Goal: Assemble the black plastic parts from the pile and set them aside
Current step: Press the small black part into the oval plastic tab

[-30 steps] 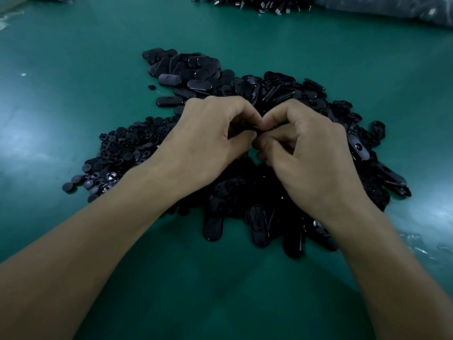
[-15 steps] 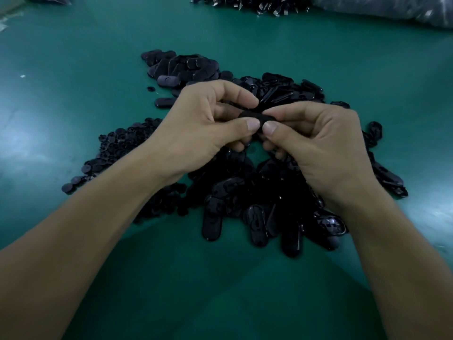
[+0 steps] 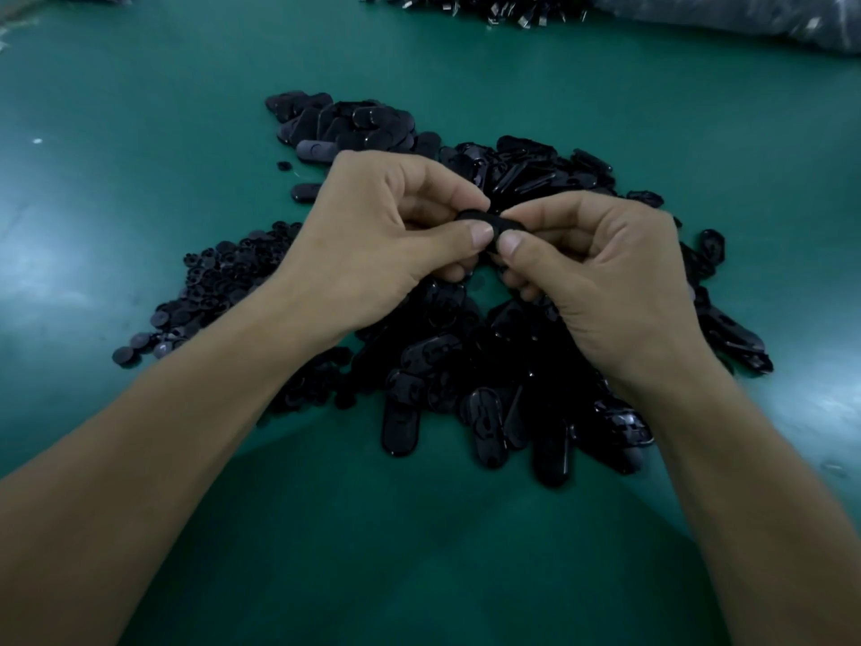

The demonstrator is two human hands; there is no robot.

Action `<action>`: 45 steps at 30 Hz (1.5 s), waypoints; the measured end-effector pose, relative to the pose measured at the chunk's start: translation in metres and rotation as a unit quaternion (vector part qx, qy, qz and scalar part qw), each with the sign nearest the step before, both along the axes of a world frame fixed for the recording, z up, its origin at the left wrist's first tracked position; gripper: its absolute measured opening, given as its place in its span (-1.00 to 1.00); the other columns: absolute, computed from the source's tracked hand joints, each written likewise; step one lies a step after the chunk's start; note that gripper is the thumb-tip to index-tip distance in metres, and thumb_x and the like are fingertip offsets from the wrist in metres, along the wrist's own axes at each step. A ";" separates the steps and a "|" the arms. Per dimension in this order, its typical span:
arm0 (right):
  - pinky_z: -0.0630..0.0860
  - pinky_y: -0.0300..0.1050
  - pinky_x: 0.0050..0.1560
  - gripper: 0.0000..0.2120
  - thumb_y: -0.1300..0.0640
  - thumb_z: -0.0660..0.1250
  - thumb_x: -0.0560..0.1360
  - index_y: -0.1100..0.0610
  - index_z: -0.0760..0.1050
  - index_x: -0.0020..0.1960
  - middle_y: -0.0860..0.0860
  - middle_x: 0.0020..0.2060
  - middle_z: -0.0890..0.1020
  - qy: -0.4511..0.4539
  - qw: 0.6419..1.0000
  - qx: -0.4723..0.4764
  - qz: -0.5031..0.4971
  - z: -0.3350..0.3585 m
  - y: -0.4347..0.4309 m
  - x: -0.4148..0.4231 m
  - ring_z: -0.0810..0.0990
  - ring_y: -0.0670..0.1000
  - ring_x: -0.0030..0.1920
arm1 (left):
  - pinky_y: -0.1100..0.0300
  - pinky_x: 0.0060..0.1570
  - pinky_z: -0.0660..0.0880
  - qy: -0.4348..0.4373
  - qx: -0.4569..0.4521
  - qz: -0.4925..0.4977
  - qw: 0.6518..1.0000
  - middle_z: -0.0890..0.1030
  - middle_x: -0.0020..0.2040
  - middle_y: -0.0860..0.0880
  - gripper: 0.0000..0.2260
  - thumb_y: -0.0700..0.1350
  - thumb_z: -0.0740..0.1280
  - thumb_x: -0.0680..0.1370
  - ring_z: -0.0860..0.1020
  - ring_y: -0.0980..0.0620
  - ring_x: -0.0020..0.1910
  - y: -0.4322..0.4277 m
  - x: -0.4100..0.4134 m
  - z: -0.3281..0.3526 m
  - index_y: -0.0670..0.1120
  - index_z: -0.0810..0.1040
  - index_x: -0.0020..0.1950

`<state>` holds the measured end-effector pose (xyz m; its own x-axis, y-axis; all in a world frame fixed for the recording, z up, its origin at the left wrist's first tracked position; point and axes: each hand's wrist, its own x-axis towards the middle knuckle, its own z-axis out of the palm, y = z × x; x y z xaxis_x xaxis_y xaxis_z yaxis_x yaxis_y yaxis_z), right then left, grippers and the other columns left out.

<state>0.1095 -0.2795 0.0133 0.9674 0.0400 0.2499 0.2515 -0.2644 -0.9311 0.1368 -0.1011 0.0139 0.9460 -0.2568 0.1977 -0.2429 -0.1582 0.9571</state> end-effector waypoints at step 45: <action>0.46 -0.11 0.16 -0.69 -0.03 0.38 0.57 0.04 0.59 0.26 -0.04 -0.03 0.57 -0.038 0.912 -0.375 -0.161 -0.011 -0.012 0.000 0.52 0.00 0.05 | 0.21 -0.25 0.60 -0.011 0.031 0.218 0.975 0.68 -0.35 0.03 -0.88 -0.19 0.50 0.50 0.66 0.07 -0.34 0.024 0.051 -0.006 0.03 0.63 -0.15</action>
<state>0.1094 -0.2918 0.0027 0.9403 -0.0568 0.3357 0.1039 -0.8910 -0.4419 0.1876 -0.0767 0.0082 0.9637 0.1561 0.2168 -0.1611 -0.3082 0.9376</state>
